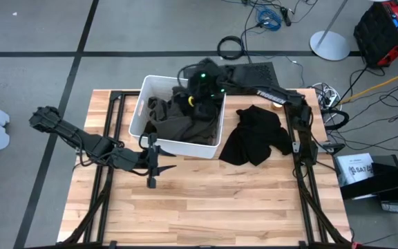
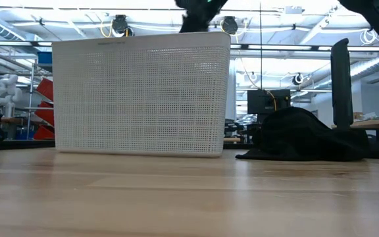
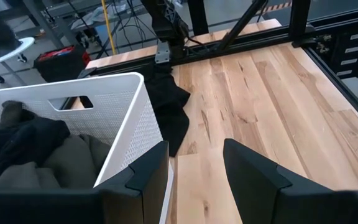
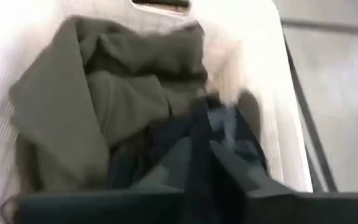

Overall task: Sort clothes
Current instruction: Put the black boxer into the white laundry bin

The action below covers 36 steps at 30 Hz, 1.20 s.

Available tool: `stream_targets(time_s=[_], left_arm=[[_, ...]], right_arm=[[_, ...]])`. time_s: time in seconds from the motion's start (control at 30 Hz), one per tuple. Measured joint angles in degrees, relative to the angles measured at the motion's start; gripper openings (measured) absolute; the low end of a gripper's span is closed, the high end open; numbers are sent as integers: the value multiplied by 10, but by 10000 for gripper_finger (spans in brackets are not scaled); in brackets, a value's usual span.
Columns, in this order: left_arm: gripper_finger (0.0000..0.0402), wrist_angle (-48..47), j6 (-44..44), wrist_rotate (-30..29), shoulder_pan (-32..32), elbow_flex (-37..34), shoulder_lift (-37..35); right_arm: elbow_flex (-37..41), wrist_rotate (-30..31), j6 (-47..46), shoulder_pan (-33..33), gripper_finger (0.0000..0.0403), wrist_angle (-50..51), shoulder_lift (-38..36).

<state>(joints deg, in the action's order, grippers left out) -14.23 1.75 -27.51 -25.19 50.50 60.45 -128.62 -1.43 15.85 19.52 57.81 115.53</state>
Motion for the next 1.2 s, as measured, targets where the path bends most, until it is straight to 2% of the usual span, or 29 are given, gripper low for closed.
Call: stream_targets(time_s=[0.03, 0.07, 0.13, 0.27, 0.53, 0.7, 0.83, 1.0, 1.07, 1.13, 1.2], left_arm=[[164, 0, 0, 0, 0, 0, 0], [164, 0, 0, 0, 0, 0, 0], [164, 0, 0, 0, 0, 0, 0], [164, -1, -4, 0, 0, 0, 0], [164, -28, -33, 0, 0, 0, 0], [164, -28, -45, 0, 0, 0, 0], [164, -27, -45, 0, 0, 0, 0], [164, -14, -45, 0, 0, 0, 0], [164, -11, -45, -1, 0, 0, 0], [164, -12, -45, -2, 1, 0, 0], [164, -12, -45, -2, 1, 0, 0]], right_arm=[[11, -1, 11, -1, 33, -28, 5], [20, 2, 11, -2, 22, -61, 9], [37, 27, 0, -3, 13, -130, 19], [71, 61, -11, 1, 2, -189, 42], [136, 77, -32, 18, 0, -127, 81], [219, 93, 5, 25, 0, -147, 75], [248, 121, 46, 41, 0, -139, 76], [243, 121, 149, 59, 0, -145, 69], [228, 113, 161, 64, 0, -138, 68], [208, 81, 154, 66, 0, -123, 65], [185, 24, 142, 67, 0, -112, 58]])
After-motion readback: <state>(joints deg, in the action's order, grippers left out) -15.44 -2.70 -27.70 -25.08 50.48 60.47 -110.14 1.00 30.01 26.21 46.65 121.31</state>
